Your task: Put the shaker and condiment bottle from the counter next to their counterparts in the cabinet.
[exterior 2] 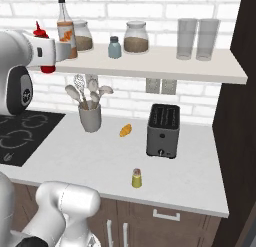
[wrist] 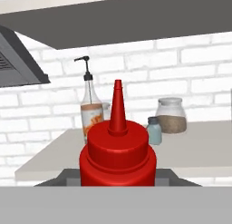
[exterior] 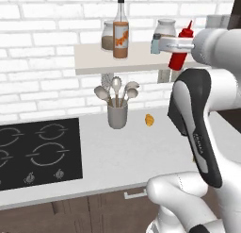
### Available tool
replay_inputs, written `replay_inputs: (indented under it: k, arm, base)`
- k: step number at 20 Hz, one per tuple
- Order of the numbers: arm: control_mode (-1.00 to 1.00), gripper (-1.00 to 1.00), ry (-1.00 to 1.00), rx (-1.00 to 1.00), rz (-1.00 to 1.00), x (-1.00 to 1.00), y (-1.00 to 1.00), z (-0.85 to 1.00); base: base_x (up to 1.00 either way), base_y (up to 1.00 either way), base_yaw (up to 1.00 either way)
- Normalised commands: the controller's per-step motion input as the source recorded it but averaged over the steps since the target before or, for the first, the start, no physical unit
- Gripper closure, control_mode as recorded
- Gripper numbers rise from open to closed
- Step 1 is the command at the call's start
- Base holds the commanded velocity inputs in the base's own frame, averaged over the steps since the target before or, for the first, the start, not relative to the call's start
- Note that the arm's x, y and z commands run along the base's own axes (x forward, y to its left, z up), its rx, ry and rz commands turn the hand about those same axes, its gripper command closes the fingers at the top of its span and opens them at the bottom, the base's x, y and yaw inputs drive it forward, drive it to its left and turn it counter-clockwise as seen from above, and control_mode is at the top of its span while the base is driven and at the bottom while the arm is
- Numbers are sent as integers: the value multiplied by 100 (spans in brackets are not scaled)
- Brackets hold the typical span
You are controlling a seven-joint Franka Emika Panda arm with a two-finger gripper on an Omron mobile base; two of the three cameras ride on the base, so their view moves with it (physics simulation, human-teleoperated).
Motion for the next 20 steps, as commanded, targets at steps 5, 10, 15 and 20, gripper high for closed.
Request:
replay_inputs:
  k: [5, 10, 15, 20]
  arm:
    - [-100, 100, 0, 0, -6, 19, 2, -12]
    - [-100, 100, 0, 0, -5, 19, 0, -7]
    - [-100, 100, 0, 0, -5, 24, 1, -4]
    - [-100, 100, 0, 0, -3, 31, 6, -4]
  base:
    - [0, 0, 0]
    - [0, 0, 0]
    - [0, 0, 0]
    - [0, 0, 0]
